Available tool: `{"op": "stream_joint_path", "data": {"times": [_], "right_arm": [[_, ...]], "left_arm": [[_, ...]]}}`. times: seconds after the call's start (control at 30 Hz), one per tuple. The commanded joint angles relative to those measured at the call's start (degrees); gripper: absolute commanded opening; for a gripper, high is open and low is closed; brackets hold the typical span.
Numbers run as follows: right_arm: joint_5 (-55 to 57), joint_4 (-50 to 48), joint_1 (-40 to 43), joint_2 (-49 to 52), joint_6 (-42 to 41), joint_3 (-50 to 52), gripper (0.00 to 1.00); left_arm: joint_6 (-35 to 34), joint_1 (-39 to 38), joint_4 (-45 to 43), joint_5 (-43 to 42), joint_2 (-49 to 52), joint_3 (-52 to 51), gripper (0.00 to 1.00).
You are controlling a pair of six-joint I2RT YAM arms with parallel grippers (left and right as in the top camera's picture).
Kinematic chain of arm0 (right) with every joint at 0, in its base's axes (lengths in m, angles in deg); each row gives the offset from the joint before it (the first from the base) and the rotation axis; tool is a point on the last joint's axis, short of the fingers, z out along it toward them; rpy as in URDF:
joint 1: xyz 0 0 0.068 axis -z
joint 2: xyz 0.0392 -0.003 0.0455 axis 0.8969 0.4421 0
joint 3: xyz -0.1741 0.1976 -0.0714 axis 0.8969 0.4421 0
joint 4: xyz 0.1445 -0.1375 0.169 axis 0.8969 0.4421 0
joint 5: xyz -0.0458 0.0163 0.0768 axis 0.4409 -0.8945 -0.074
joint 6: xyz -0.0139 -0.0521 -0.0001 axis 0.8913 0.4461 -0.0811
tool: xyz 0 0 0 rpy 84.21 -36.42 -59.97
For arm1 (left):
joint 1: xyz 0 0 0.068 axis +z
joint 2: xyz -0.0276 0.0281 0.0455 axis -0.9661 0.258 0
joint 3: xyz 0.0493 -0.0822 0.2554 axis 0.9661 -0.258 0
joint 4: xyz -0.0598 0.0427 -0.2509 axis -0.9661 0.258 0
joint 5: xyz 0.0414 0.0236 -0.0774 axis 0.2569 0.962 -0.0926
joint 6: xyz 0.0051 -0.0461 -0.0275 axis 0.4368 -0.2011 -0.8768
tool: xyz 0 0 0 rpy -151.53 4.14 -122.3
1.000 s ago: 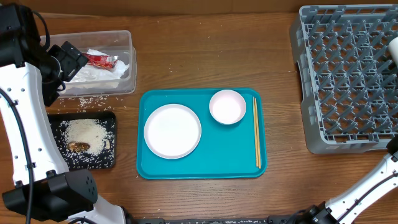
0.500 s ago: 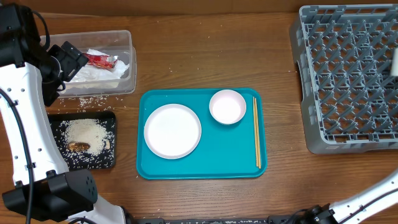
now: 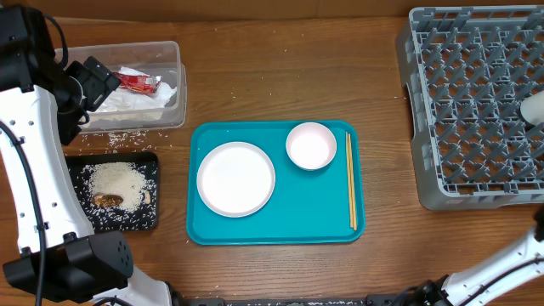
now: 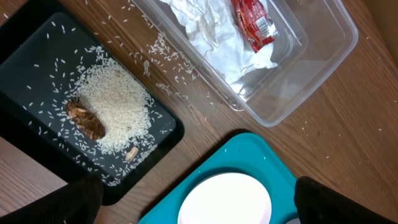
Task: Sort waste into correct bins and load items into the dishwasher
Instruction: 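Carry the pink cup with the right gripper into the dish rack, then reach the right gripper to the pink saucer and grasp its rim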
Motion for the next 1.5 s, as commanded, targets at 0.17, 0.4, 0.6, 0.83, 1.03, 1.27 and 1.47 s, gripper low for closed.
{"op": "stream_joint_path", "data": {"times": [0.17, 0.4, 0.6, 0.83, 1.03, 1.27, 1.47], "right_arm": [[15.21, 8.02, -15.26, -0.24, 1.86, 0.02, 0.19], [-0.5, 24.74, -28.81, -0.66, 16.98, 0.02, 0.31], [-0.28, 34.38, -44.09, -0.24, 28.26, 0.09, 1.0], [3.13, 30.45, -62.12, -0.24, 27.61, 0.87, 1.0], [36.44, 22.51, -73.61, -0.02, -4.72, 5.7, 1.0], [41.27, 18.47, -81.77, 0.04, -17.92, 17.18, 0.86], [41.05, 14.6, -85.64, 0.04, -22.1, 24.17, 0.72]], "left_arm": [[-0.52, -0.44, -0.13, 0.0, 0.63, 0.09, 1.0], [-0.52, -0.42, -0.13, 0.0, 0.63, 0.09, 1.0], [-0.52, -0.44, -0.13, -0.02, 0.63, 0.09, 1.0], [-0.52, -0.42, -0.13, 0.0, 0.63, 0.09, 1.0], [-0.52, -0.42, -0.13, 0.0, 0.63, 0.09, 1.0], [-0.52, -0.44, -0.13, 0.0, 0.63, 0.09, 1.0], [-0.52, -0.42, -0.15, 0.0, 0.63, 0.09, 1.0]]}}
